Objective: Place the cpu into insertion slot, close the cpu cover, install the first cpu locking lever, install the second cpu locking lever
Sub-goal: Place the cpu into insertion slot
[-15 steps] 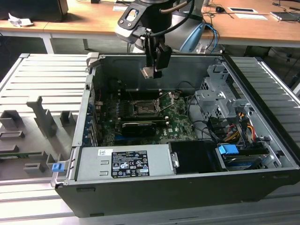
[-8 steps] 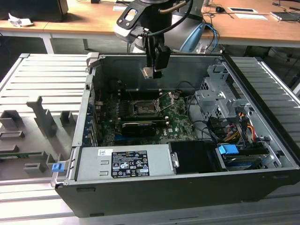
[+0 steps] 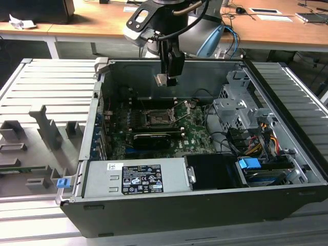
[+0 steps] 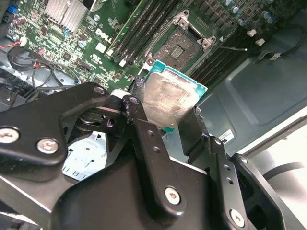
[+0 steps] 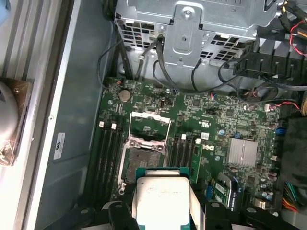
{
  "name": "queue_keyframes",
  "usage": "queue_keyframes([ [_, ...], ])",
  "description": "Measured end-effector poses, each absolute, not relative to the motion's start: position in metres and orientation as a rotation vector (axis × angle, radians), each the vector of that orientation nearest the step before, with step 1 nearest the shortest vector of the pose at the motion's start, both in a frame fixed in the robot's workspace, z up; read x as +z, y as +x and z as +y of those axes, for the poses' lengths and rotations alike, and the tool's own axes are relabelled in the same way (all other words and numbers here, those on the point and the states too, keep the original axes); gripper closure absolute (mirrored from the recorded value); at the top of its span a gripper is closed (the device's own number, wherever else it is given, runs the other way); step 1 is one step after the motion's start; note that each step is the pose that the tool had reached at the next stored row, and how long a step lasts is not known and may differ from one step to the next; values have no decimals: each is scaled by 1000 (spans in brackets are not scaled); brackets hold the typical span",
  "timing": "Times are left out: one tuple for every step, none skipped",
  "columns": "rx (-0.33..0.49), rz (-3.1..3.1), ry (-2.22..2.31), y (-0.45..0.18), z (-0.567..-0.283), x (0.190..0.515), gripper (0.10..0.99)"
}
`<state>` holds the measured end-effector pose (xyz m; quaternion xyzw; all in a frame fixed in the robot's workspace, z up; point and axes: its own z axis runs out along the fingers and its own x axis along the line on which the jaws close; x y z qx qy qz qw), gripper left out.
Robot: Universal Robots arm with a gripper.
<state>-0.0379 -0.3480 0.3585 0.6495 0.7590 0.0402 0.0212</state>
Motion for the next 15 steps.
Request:
queue_keyframes([
  [124,2348,2019,-38,-348,358,557],
  [124,2345,2022,-38,-348,356,557],
  [124,2344,2023,-38,-348,355,557],
  [123,2344,2023,-38,-348,355,557],
  [123,2344,2023,-38,-348,354,557],
  [123,2343,2023,-38,-348,354,557],
  [123,2343,2023,-38,-348,353,557],
  [122,2343,2023,-38,-348,352,557],
  [122,2343,2023,-38,-348,352,557],
  [122,2343,2023,-38,-348,351,557],
  [122,2343,2023,-38,-348,351,557],
  [122,2343,2023,-38,-348,350,557],
  [122,2343,2023,-38,-348,350,557],
  [122,2343,2023,-38,-348,349,557],
  [122,2343,2023,-38,-348,348,557],
])
